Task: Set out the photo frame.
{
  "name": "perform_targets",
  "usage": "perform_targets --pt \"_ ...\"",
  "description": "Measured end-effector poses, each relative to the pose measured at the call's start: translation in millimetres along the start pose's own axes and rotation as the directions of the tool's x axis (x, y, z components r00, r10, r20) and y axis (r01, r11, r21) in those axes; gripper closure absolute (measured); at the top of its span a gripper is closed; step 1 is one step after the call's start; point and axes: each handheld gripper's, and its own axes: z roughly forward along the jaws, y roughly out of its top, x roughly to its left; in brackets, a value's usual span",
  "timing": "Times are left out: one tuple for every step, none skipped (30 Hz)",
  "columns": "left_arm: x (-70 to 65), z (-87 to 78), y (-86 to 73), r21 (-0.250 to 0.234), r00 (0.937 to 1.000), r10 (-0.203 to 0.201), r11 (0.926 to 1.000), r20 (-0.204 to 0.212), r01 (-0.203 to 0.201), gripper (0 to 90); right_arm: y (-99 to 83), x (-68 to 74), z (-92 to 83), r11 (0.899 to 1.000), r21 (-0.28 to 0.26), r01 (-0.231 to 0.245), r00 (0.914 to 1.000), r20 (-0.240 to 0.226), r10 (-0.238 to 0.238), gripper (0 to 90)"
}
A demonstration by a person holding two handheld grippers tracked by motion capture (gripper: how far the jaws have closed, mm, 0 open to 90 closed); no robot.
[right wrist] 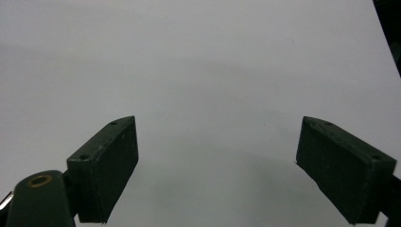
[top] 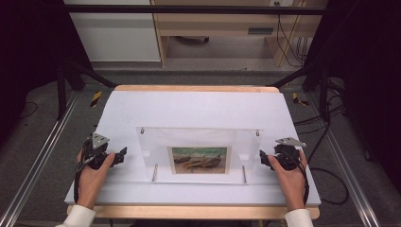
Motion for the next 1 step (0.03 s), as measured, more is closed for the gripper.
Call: perform_targets --pt "-1.4 0.0 0.0 0.001 0.9998 0.021 0.9998 -0.002 -0.021 10.4 0.0 1.3 -0.6 1.0 -0.003 0.009 0.9999 0.005 -0.009 15.9"
